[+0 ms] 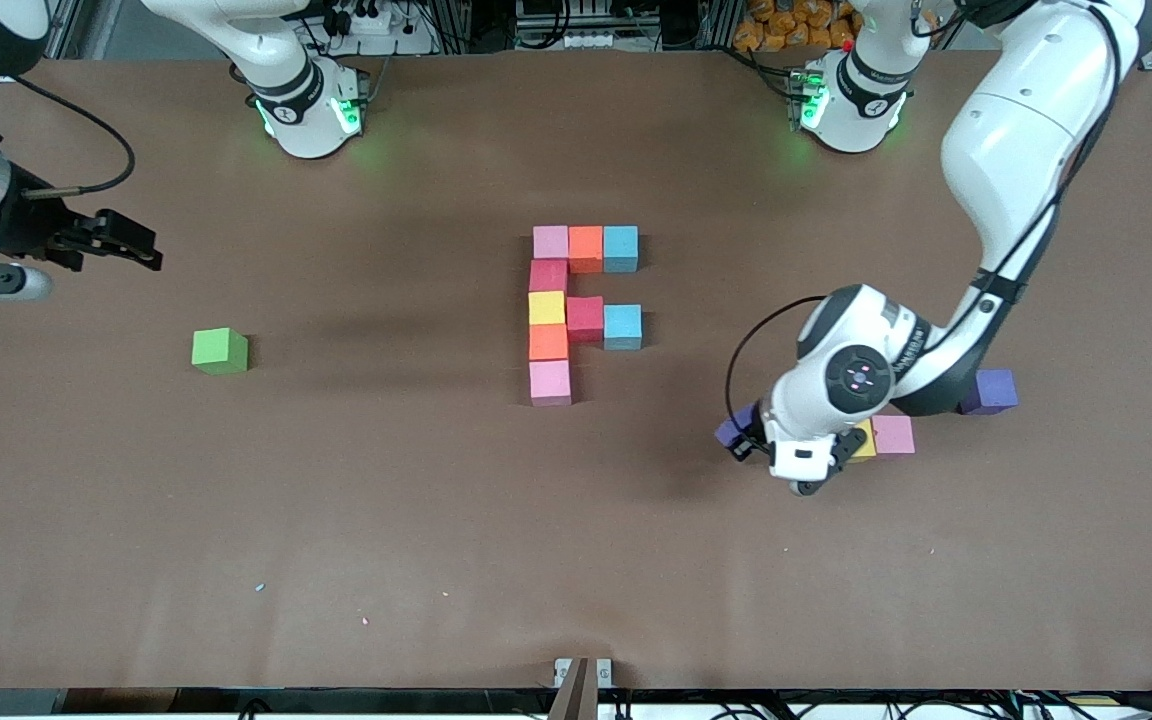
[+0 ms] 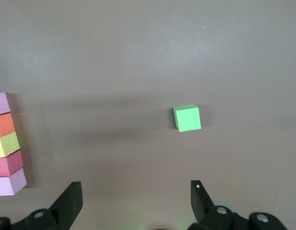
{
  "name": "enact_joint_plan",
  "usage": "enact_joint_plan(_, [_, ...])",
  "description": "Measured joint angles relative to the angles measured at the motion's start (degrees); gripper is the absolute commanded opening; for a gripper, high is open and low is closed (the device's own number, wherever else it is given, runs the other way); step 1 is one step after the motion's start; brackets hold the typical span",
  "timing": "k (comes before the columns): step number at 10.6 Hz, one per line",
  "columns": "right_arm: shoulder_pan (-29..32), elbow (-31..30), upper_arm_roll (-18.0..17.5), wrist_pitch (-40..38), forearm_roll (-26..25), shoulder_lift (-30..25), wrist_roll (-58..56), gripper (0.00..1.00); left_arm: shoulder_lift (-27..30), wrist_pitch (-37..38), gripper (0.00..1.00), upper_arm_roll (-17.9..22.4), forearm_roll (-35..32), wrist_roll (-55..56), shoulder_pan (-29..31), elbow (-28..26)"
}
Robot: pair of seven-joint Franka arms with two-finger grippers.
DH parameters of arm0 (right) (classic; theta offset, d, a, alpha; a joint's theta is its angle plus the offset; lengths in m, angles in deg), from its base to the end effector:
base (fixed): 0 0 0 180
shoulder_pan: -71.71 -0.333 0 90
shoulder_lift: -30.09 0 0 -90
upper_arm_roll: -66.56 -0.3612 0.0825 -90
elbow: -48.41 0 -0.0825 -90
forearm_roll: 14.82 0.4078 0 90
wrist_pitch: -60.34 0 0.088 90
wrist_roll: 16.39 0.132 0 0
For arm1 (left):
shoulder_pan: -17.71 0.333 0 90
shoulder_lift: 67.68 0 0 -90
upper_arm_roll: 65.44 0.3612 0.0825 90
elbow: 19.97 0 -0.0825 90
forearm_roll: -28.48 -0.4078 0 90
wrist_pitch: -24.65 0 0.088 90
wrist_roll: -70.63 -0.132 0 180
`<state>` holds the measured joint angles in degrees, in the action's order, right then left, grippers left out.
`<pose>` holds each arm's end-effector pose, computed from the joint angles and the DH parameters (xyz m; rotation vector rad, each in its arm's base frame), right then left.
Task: Arrange 11 blocks into digit 3
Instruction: 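Carry the purple cube with the left gripper to the column's end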
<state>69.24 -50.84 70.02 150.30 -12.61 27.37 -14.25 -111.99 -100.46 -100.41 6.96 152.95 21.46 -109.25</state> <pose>0.5521 -0.0052 0.5922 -3.0950 0.0876 0.1785 0.6815 -0.3044 0.2438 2.8260 1.2113 -0.1339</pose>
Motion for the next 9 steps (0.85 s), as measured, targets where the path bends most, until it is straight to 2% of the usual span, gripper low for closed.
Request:
enact_joint_plan(4, [0.0, -1.2, 5.1, -0.6, 0.0, -0.1, -4.4, 1.0, 0.0, 0.0, 0.0, 0.2, 3.2, 24.7, -6.1, 2.5])
enact_joint_plan(9, [-0.2, -0.5, 5.4, -3.0, -0.2, -0.7, -4.8, 1.0, -2.6, -0.1, 0.0, 2.6, 3.9, 47.6, -15.3, 5.7])
